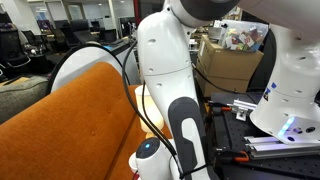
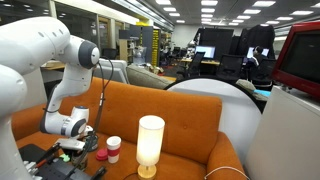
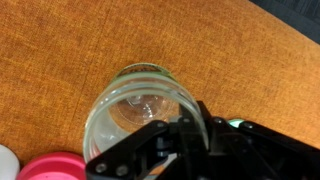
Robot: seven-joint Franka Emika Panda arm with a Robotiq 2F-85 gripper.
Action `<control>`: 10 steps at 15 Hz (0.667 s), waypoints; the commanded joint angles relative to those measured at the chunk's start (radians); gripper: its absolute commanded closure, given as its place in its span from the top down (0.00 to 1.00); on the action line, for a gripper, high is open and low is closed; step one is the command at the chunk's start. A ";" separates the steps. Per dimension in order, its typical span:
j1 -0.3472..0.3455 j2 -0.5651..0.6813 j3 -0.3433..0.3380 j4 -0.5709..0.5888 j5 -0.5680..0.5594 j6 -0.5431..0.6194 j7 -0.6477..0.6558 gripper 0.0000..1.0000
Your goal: Move the jar to the left side of the sofa
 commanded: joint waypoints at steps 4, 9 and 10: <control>0.059 0.039 0.000 0.067 -0.002 -0.012 0.004 0.02; 0.140 0.075 -0.044 0.130 0.001 -0.028 0.019 0.02; 0.152 0.071 -0.052 0.133 0.001 -0.028 0.024 0.10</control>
